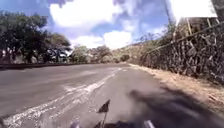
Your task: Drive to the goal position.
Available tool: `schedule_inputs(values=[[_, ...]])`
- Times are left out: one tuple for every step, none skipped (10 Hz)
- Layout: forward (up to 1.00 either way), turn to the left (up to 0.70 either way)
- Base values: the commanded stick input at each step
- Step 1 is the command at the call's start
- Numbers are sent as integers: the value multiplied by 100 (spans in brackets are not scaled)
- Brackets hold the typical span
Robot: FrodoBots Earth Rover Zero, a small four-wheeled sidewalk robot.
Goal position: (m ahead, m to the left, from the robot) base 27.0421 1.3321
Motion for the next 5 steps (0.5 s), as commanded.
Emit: schedule_inputs(values=[[63,-14],[63,0],[63,0],[63,0],[63,0]])
